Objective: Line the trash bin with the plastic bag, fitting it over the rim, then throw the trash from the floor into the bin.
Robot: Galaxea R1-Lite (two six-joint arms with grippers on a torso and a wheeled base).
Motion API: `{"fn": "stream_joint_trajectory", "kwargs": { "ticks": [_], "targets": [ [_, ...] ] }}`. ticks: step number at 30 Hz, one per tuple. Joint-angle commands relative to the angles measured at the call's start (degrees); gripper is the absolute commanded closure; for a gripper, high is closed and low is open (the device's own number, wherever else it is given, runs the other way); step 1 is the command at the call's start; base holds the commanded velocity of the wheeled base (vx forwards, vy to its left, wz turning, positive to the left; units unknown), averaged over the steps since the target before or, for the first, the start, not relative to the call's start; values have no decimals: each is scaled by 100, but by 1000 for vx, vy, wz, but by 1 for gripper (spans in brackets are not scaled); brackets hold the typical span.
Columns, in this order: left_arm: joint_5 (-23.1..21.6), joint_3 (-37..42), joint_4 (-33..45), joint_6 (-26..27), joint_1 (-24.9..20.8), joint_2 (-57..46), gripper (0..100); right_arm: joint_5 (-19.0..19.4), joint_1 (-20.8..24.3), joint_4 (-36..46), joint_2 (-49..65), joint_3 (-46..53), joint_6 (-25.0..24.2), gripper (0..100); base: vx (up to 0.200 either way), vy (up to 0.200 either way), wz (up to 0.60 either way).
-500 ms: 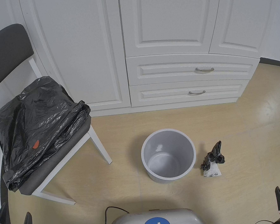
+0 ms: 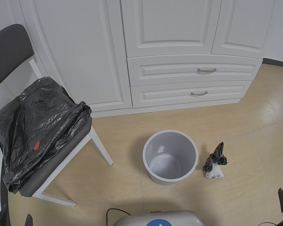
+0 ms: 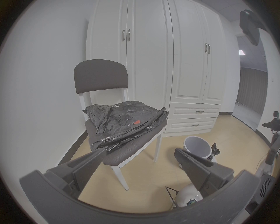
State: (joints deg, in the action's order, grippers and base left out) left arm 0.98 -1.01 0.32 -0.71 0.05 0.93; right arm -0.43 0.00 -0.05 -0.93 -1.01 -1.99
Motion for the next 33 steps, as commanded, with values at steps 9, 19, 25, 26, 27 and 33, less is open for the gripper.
{"fn": "stream_joint_trajectory", "kwargs": {
  "ticks": [9, 19, 25, 26, 27, 33],
  "targets": [
    [69, 84, -5, -211, 4, -93, 0, -1, 0, -13, 93, 92, -12, 0, 0, 0, 0],
    [87, 101, -49, -158, 4, -93, 0, -1, 0, -13, 93, 92, -3, 0, 0, 0, 0],
    [105, 92, -49, -202, -5, -93, 0, -1, 0, -13, 93, 92, -12, 0, 0, 0, 0],
    [105, 101, -49, -211, 4, -93, 0, -1, 0, -13, 93, 92, -12, 0, 0, 0, 0],
    [105, 101, -49, -211, -5, -93, 0, -1, 0, -13, 93, 101, -3, 0, 0, 0, 0],
    [105, 101, -49, -184, -5, -93, 0, -19, -9, -13, 93, 101, 23, 0, 0, 0, 0]
  ]
}}
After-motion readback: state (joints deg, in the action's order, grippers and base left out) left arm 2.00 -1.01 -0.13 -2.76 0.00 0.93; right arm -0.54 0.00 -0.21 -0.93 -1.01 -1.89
